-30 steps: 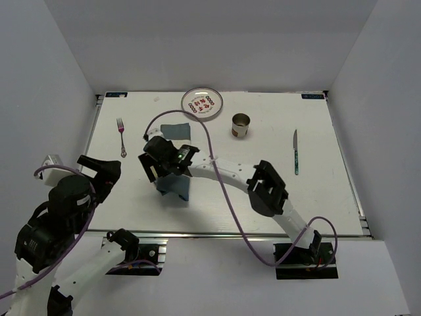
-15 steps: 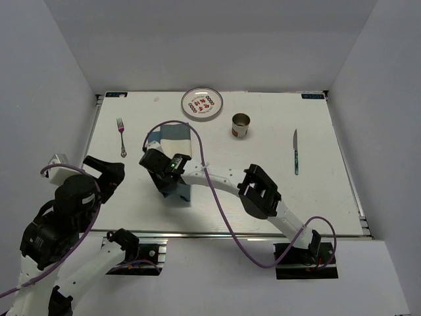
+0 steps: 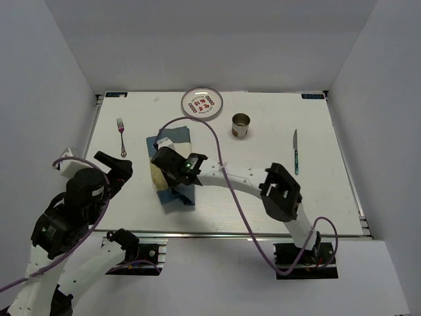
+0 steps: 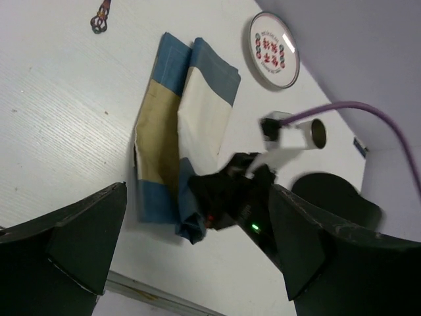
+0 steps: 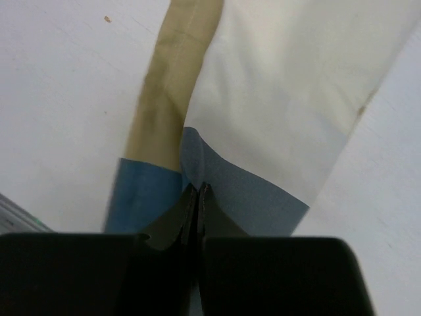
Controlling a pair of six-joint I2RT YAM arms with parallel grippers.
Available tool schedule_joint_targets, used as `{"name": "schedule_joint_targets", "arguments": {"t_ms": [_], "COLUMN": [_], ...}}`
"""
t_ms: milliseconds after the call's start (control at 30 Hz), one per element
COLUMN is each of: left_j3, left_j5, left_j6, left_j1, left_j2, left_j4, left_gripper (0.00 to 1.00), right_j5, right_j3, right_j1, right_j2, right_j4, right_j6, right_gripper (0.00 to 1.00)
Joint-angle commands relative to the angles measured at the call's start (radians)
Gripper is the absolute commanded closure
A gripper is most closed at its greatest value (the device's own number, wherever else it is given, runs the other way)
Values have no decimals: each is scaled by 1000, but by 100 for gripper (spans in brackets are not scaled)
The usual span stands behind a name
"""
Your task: Set the dinner table for one person
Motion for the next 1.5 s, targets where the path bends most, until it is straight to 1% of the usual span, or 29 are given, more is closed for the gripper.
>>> {"name": "schedule_joint_targets", "arguments": {"t_ms": [0, 33, 67, 133, 167, 200, 233, 267, 400, 467, 567, 600, 667, 700, 733, 833, 967, 1000, 1067, 1100, 1133, 1233, 1267, 1300, 1333, 1367, 1400, 1433, 1467], "left_j3": [-47, -60, -87, -121, -153, -167, -185, -219, -304, -356, -400, -417, -422, -416, -405, -367, -328, -312, -298, -293, -284, -262, -253, -246, -238, -241, -247, -273, -288], "left_j5": [48, 57, 78, 100, 109, 115, 130, 143, 206, 247, 313, 322, 379, 402, 416, 468, 491, 488, 477, 462, 451, 391, 359, 345, 335, 322, 321, 319, 325], "left_j6": [36, 41, 53, 69, 78, 84, 89, 93, 99, 96, 99, 99, 103, 98, 92, 77, 46, 37, 4, -8, -28, -65, -71, -78, -79, -79, -79, -82, -79], "left_j1": [-3, -3, -3, -3, -3, -3, -3, -3, 6, 6, 6, -8, -8, -8, -8, -8, -8, -8, -17, -17, -17, -17, -17, -17, -17, -17, -17, -17, -17], "left_j2": [72, 79, 98, 113, 125, 148, 162, 179, 275, 312, 417, 449, 552, 590, 665, 798, 926, 947, 999, 1012, 1026, 1060, 1072, 1075, 1075, 1066, 1057, 1044, 1017], "left_j4": [71, 89, 130, 183, 230, 255, 304, 328, 462, 560, 709, 747, 847, 893, 910, 959, 982, 965, 939, 909, 892, 803, 753, 728, 700, 694, 694, 704, 718], "left_gripper": [2, 2, 2, 2, 2, 2, 2, 2, 2, 2, 2, 3, 5, 6, 6, 7, 8, 8, 8, 8, 8, 7, 6, 6, 6, 6, 6, 6, 6], "right_j5": [31, 28, 35, 61, 80, 106, 164, 193, 314, 334, 345, 350, 341, 345, 345, 370, 394, 397, 411, 420, 433, 501, 493, 464, 354, 312, 277, 243, 233], "right_j3": [-133, -185, -295, -396, -493, -541, -581, -660, -857, -976, -1093, -1165, -1240, -1301, -1335, -1418, -1383, -1373, -1351, -1345, -1334, -1314, -1313, -1314, -1294, -1259, -1207, -1060, -984], "right_j1": [-17, -29, -40, -59, -65, -88, -91, -97, -146, -160, -172, -177, -181, -183, -184, -191, -198, -198, -194, -194, -192, -191, -191, -192, -197, -192, -192, -191, -188], "right_j2": [-194, -237, -315, -391, -463, -497, -530, -595, -738, -817, -908, -928, -997, -1020, -1073, -1167, -1172, -1160, -1160, -1172, -1181, -1221, -1226, -1212, -1188, -1087, -1004, -921, -747], "right_j4": [125, 196, 257, 302, 317, 331, 336, 336, 334, 334, 351, 354, 395, 396, 412, 434, 358, 321, 295, 249, 226, 173, 196, 333, 395, 418, 384, 335, 290], "right_j6": [46, 55, 81, 118, 153, 177, 200, 252, 358, 427, 496, 557, 592, 657, 673, 725, 707, 704, 675, 678, 688, 663, 606, 514, 330, 275, 230, 184, 158], "right_gripper": [100, 100, 100, 100, 100, 100, 100, 100, 100, 100, 100, 100, 100, 100, 100, 100, 100, 76, 40, 15, 11, 11, 11, 11, 12, 13, 13, 14, 13]}}
